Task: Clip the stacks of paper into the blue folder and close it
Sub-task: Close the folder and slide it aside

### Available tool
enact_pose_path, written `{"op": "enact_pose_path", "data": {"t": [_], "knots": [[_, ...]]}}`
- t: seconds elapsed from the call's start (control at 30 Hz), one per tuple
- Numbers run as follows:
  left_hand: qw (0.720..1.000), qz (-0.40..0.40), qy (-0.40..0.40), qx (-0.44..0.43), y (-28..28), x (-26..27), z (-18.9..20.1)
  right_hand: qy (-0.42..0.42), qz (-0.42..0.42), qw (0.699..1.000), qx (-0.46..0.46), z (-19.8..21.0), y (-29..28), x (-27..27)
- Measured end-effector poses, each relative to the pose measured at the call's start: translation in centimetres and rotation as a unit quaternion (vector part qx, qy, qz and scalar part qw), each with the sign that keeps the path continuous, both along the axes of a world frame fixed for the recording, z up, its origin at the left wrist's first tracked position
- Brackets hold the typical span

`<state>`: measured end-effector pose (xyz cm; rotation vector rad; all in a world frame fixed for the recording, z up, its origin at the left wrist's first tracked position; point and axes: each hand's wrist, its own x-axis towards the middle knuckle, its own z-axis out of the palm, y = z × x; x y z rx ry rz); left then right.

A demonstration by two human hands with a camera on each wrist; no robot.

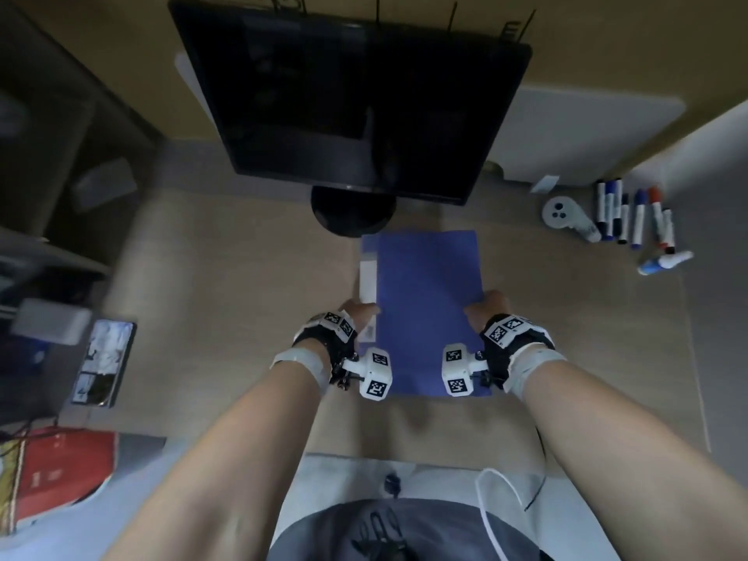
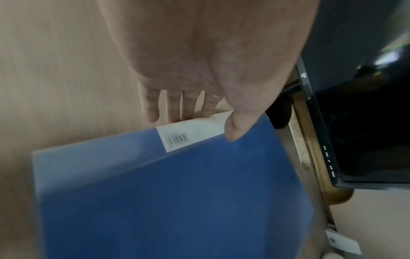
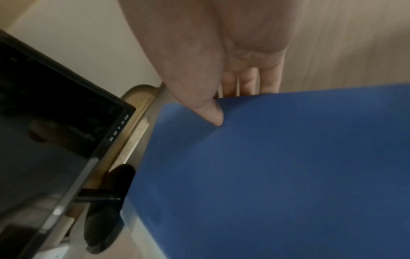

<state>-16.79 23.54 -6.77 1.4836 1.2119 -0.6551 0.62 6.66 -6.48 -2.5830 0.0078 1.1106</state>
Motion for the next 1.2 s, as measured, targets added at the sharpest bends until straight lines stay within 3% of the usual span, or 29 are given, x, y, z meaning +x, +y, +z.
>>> {"op": "enact_pose_path", "data": {"t": [0.13, 0.27, 0.43, 0.53, 0.77, 1.03, 1.2], "knots": [[0.996, 0.078, 0.035, 0.023, -1.4, 0.5, -1.2, 0.067, 0.029, 0.997, -0.016, -1.8, -0.5, 0.3], [0.984, 0.17, 0.048, 0.023, -2.9, 0.4, 0.6, 0.099, 0.047, 0.994, 0.005, -2.4, -0.7, 0.5], [0.977, 0.214, -0.001, 0.02, -3.9, -1.4, -0.1, 0.135, 0.045, 0.989, 0.046, -2.3, -0.4, 0.5], [0.97, 0.236, -0.034, 0.05, -3.3, -3.3, 1.1, 0.164, 0.026, 0.984, 0.066, -5.0, 0.3, -0.1], [0.967, 0.236, -0.039, 0.091, 4.9, -11.0, 2.1, 0.16, 0.056, 0.984, 0.061, -0.9, 9.1, -8.8], [0.964, 0.253, -0.001, 0.086, 16.6, -21.2, 2.2, 0.241, 0.068, 0.968, 0.03, -1.3, 18.4, -19.3], [0.963, 0.257, 0.041, 0.072, 21.9, -23.8, 2.1, 0.234, 0.032, 0.968, 0.089, -3.3, 22.0, -22.2]]}}
